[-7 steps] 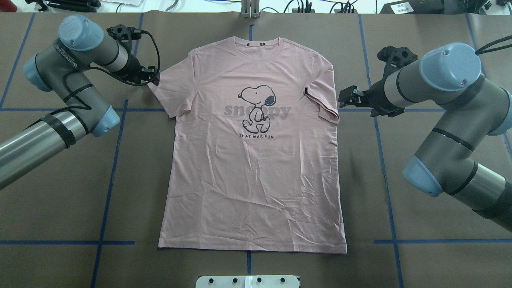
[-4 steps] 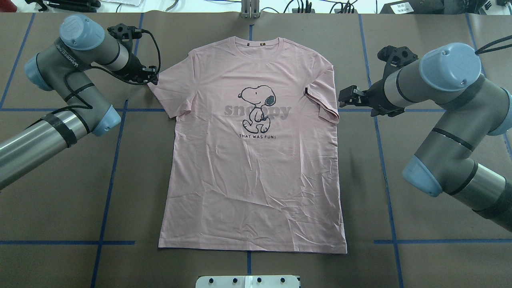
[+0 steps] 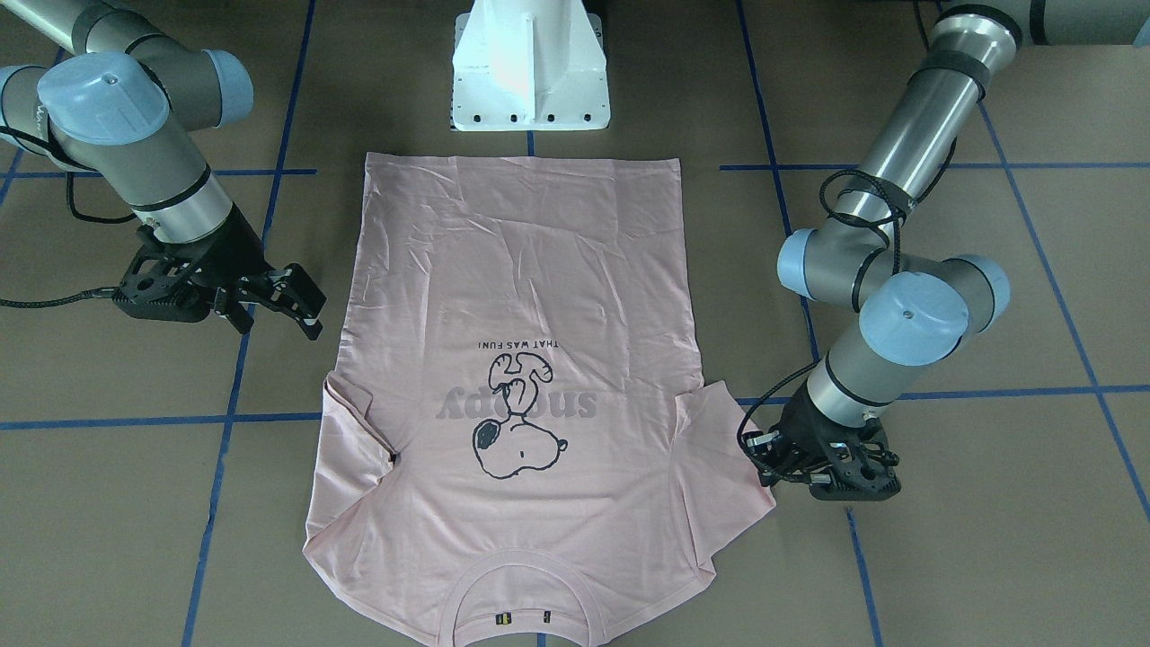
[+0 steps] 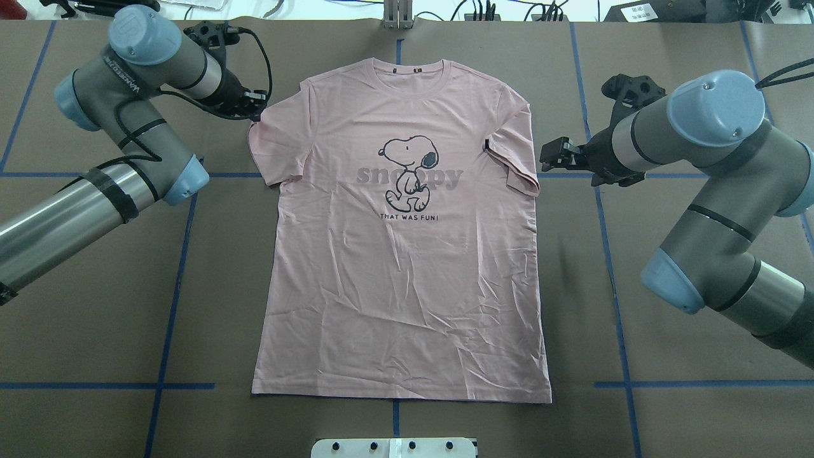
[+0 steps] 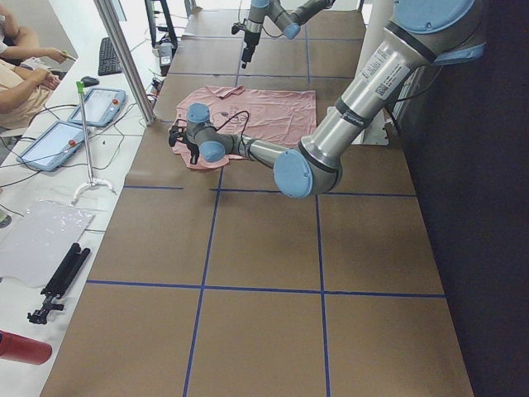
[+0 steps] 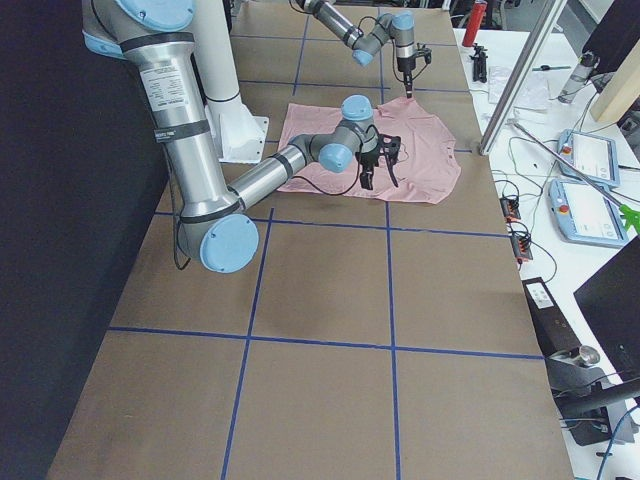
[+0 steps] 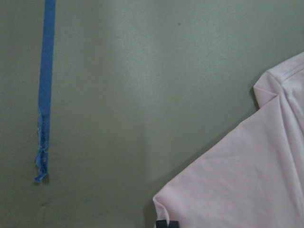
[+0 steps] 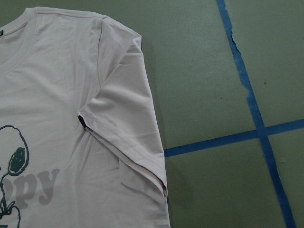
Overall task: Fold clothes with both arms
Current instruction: 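Fold the sleeve nearest the left gripper inward while the right gripper holds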
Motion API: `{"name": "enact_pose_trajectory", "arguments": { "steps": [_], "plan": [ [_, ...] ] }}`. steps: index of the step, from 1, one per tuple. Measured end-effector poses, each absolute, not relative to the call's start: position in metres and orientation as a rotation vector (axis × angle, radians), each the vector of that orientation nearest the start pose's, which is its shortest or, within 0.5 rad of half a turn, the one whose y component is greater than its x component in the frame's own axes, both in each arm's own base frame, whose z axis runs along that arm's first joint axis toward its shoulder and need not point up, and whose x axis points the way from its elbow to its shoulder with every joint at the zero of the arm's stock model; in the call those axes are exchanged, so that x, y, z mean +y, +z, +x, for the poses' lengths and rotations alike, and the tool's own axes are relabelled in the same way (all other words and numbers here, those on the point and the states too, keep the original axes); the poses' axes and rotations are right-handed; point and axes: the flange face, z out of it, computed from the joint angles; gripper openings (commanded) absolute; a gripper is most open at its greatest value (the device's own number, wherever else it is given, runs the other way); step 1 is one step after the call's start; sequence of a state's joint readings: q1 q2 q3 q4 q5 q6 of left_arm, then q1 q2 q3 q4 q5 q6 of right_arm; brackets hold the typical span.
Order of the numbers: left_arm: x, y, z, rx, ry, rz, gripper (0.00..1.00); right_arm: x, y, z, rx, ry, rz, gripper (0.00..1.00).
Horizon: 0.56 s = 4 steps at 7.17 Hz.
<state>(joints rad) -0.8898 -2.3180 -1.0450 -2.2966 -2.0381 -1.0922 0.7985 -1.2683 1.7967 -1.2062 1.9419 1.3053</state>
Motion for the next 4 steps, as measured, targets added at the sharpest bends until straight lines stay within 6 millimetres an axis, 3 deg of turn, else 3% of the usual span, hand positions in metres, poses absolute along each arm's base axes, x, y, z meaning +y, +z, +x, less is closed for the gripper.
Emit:
{"name": "enact_pose_trajectory", "arguments": {
  "steps": [2, 4],
  "plan": [
    [-0.662, 0.309, 0.478, 1.053, -0.221, 0.205, 0.0, -0.5, 0.356, -0.35, -0.925, 0.335, 0.16, 1.0],
    [-0.659, 0.292, 0.509, 1.041, -0.26, 0.228, 0.0, -0.501, 0.357, -0.35, -0.918, 0.344, 0.171, 1.0]
  ]
}}
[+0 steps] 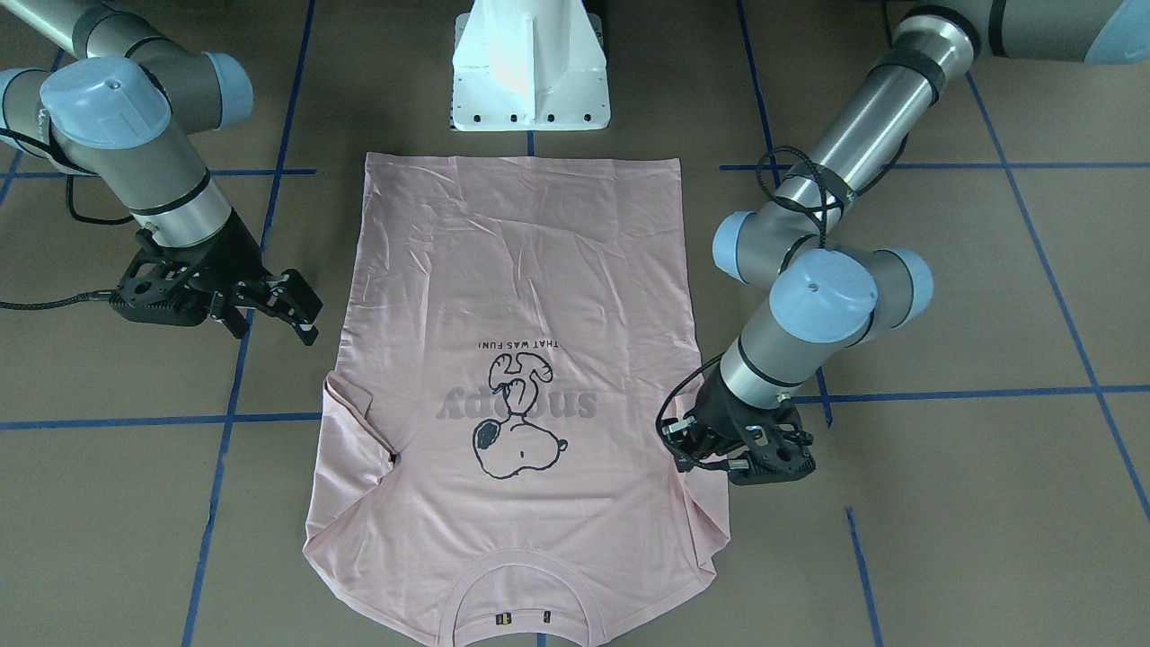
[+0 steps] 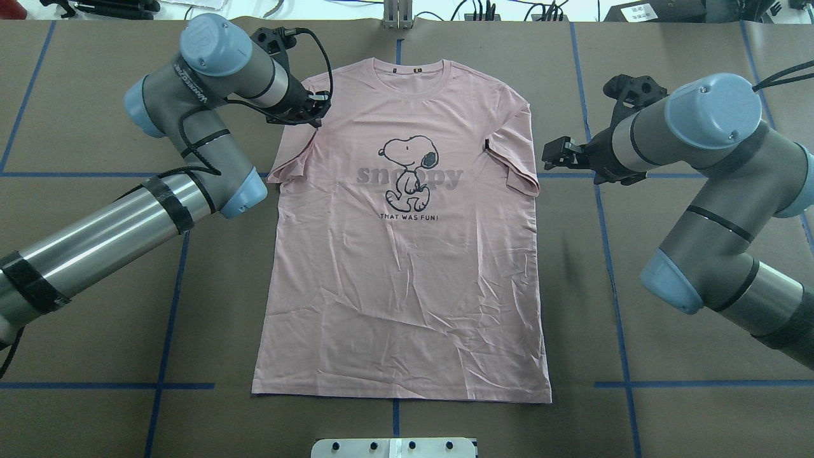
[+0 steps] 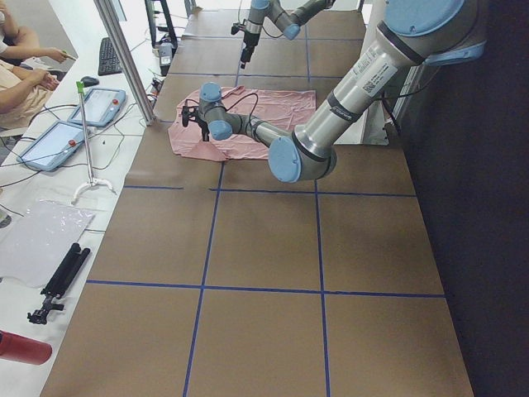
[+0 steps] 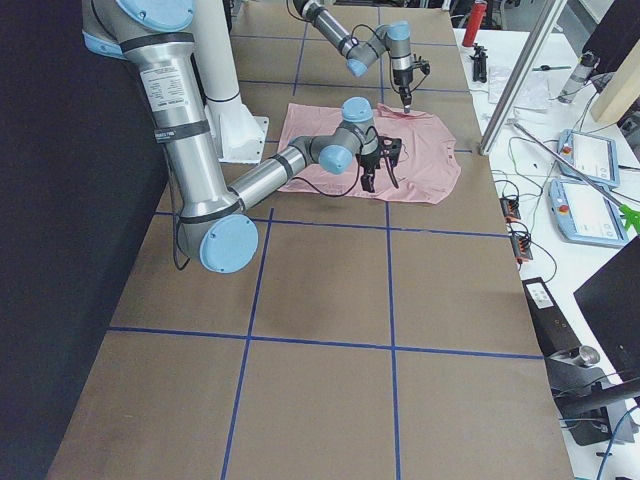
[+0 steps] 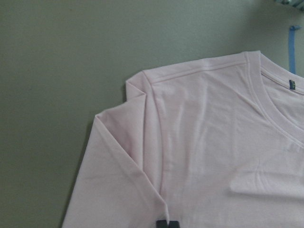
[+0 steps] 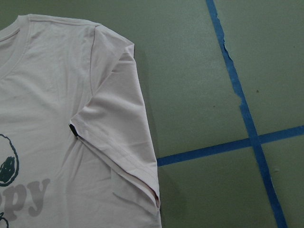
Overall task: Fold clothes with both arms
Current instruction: 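Fold the sleeve nearest the left gripper inward while the right gripper holds, then move both grippers to the shirt hem corners nearest the robot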
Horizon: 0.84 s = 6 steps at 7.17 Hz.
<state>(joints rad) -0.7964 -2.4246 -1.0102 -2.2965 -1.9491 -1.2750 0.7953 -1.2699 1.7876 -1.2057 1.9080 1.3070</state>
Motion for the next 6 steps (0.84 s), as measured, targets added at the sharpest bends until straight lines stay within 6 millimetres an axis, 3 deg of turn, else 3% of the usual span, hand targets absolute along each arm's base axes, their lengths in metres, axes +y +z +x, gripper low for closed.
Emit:
{"name": "enact_pose_trajectory", "arguments": {
  "steps": [1, 2, 3, 5, 6],
  "plan": [
    [-0.667, 0.286, 0.52, 1.028, -0.274, 0.246, 0.0, -0.501, 0.357, -0.35, -0.914, 0.349, 0.178, 1.0],
    [-0.672, 0.284, 0.526, 1.024, -0.284, 0.268, 0.16, -0.502, 0.358, -0.35, -0.91, 0.352, 0.182, 1.0],
    [-0.673, 0.284, 0.53, 1.024, -0.286, 0.277, 0.81, -0.501, 0.358, -0.351, -0.908, 0.351, 0.182, 1.0],
    [-0.656, 0.273, 0.526, 1.067, -0.278, 0.295, 0.82, -0.492, 0.354, -0.362, -0.917, 0.34, 0.174, 1.0],
    [-0.628, 0.259, 0.518, 1.13, -0.278, 0.299, 0.82, -0.475, 0.346, -0.38, -0.931, 0.351, 0.157, 1.0]
  ]
}}
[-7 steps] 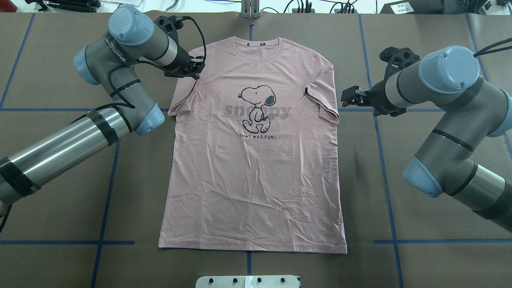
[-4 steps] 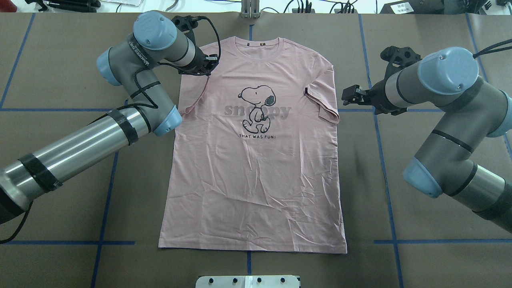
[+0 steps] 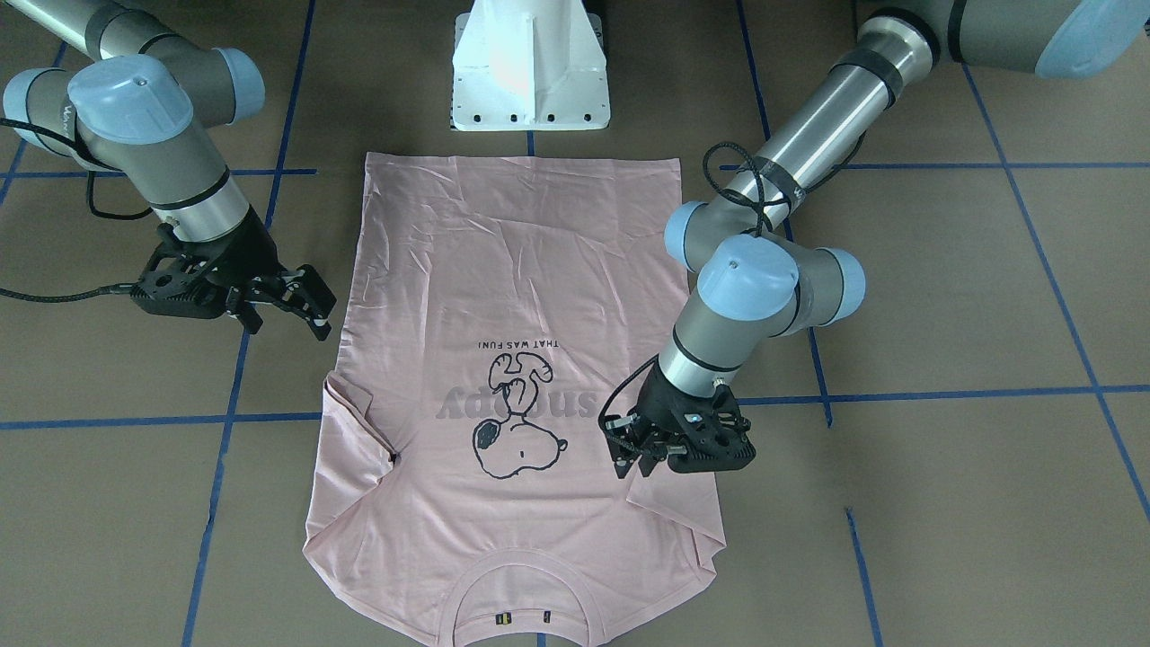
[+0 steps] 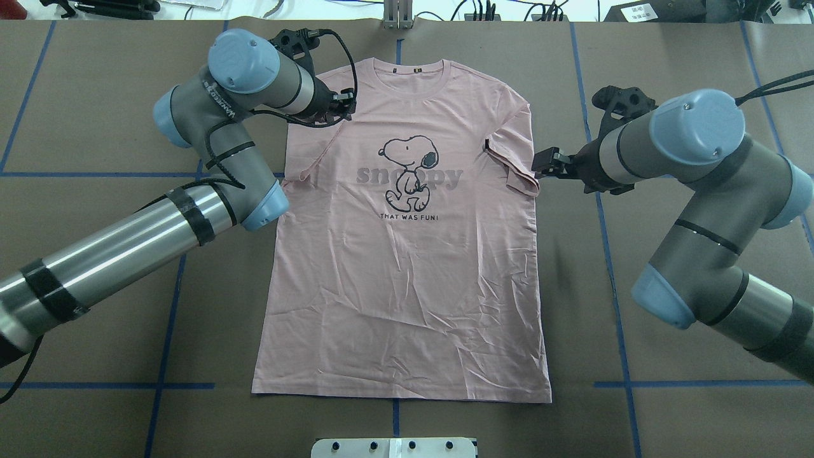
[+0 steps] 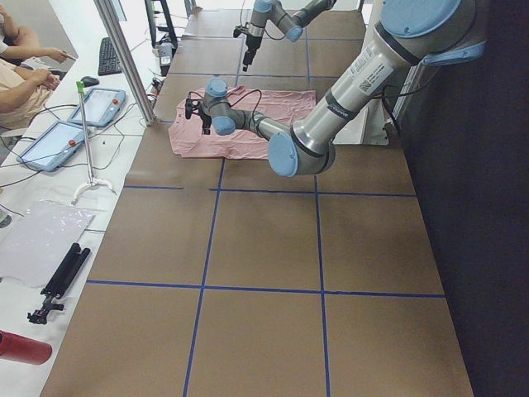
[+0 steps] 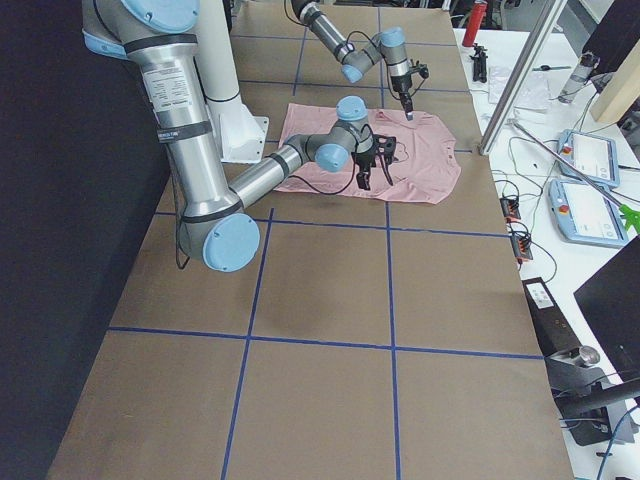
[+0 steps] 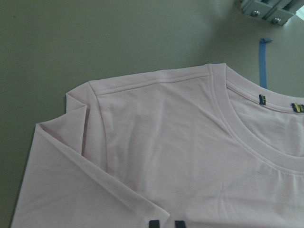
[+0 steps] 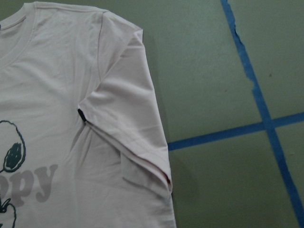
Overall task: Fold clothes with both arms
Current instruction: 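Move both grippers to the shirt hem corners nearest the robot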
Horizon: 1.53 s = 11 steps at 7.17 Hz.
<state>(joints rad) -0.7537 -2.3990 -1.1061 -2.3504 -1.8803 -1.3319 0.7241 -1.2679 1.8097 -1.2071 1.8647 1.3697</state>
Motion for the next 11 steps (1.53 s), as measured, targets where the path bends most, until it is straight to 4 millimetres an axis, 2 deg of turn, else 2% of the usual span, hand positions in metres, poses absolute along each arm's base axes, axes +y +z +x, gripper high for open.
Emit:
{"name": "enact_pose_trajectory", "arguments": {
  "steps": [1, 2, 3, 4, 5, 6, 8, 9, 11],
  "plan": [
    [-0.592, 0.246, 0.514, 1.194, -0.284, 0.28, 0.82, -0.443, 0.334, -0.411, -0.947, 0.398, 0.136, 0.99],
    [-0.554, 0.242, 0.509, 1.242, -0.283, 0.247, 0.82, -0.402, 0.318, -0.442, -0.967, 0.474, 0.094, 0.99],
    [-0.519, 0.248, 0.494, 1.279, -0.261, 0.211, 0.82, -0.359, 0.304, -0.462, -0.976, 0.549, 0.036, 0.94],
    [-0.49, 0.26, 0.474, 1.301, -0.23, 0.174, 0.82, -0.309, 0.299, -0.473, -0.962, 0.587, 0.015, 0.92],
    [-0.473, 0.268, 0.459, 1.311, -0.214, 0.156, 0.82, -0.26, 0.305, -0.478, -0.934, 0.613, 0.011, 0.85],
    [-0.466, 0.272, 0.453, 1.312, -0.211, 0.148, 0.83, -0.224, 0.316, -0.482, -0.893, 0.644, -0.01, 0.85],
    [-0.463, 0.275, 0.45, 1.312, -0.216, 0.139, 0.84, -0.177, 0.344, -0.49, -0.802, 0.701, -0.041, 0.84],
    [-0.463, 0.275, 0.45, 1.314, -0.224, 0.132, 0.84, -0.166, 0.352, -0.492, -0.781, 0.718, -0.049, 0.84],
    [-0.463, 0.276, 0.45, 1.315, -0.236, 0.122, 0.84, -0.161, 0.363, -0.49, -0.755, 0.728, -0.049, 0.73]
  ]
}}
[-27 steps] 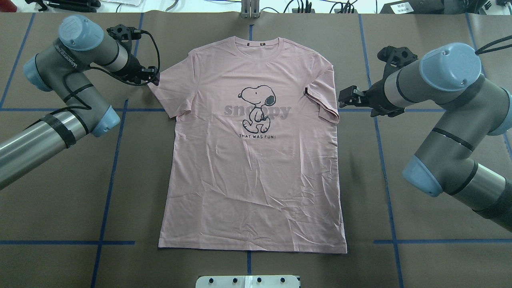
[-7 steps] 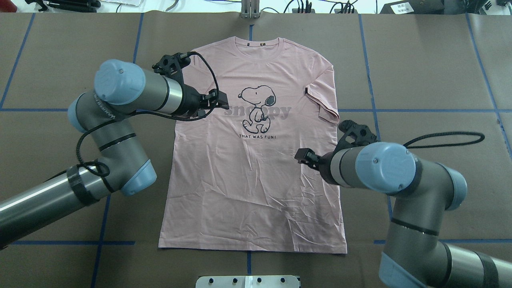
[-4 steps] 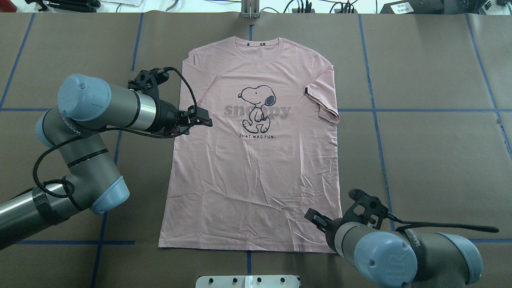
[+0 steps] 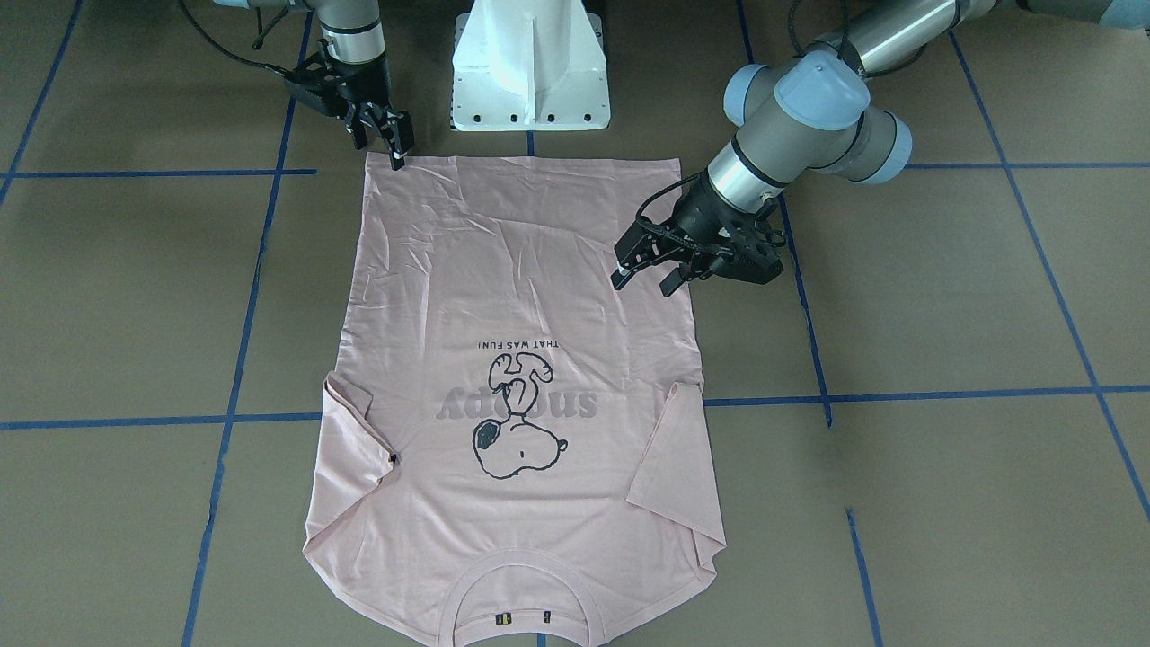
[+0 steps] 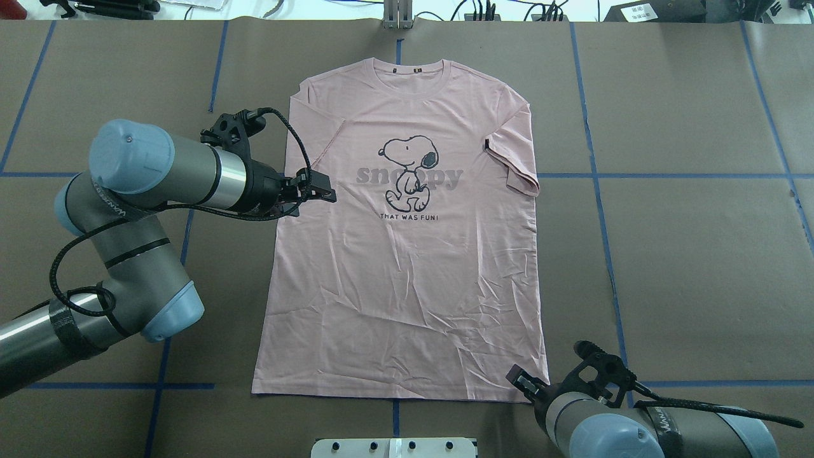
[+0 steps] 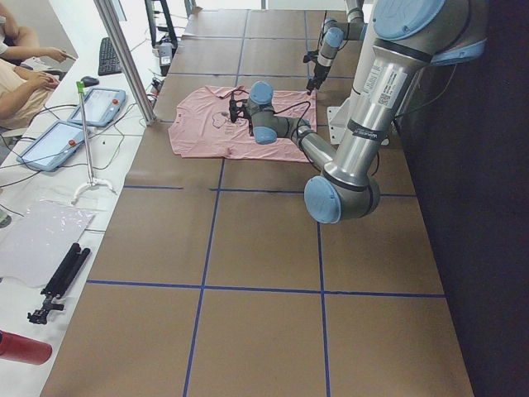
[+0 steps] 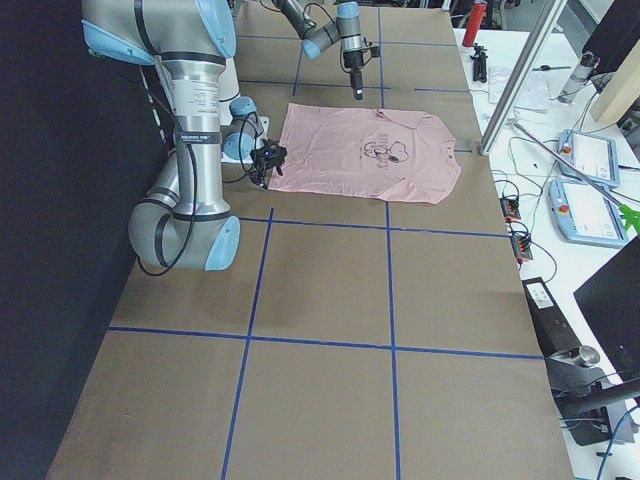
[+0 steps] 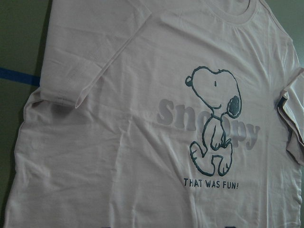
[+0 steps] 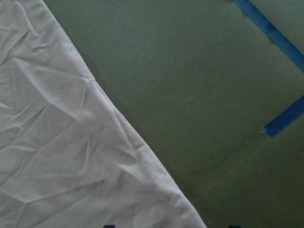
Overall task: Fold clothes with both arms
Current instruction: 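Move both grippers to the shirt hem corners nearest the robot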
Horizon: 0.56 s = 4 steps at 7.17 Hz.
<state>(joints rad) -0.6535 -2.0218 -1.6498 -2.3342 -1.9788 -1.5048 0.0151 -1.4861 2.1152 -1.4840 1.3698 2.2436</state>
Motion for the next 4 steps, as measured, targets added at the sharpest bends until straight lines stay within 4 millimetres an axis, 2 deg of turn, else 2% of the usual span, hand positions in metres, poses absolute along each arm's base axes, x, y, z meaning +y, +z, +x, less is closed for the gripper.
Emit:
{"name": "enact_pose_trajectory", "arguments": {
  "steps": [1, 2, 3, 4],
  "plan": [
    [-0.4626, 0.2752, 0.4497, 1.317, -0.239, 0.12, 0.84, -0.1603, 0.3664, -0.4892, -0.748, 0.729, -0.048, 0.49],
    [-0.4626, 0.2748, 0.4489, 1.318, -0.242, 0.12, 0.86, -0.1597, 0.3679, -0.4892, -0.745, 0.728, -0.049, 0.18],
    [-0.4625, 0.2761, 0.4477, 1.317, -0.244, 0.12, 0.86, -0.1594, 0.3682, -0.4893, -0.743, 0.728, -0.05, 0.0],
    [-0.4602, 0.2799, 0.4442, 1.314, -0.246, 0.118, 0.86, -0.1593, 0.3686, -0.4885, -0.741, 0.727, -0.054, 0.0]
  ]
}}
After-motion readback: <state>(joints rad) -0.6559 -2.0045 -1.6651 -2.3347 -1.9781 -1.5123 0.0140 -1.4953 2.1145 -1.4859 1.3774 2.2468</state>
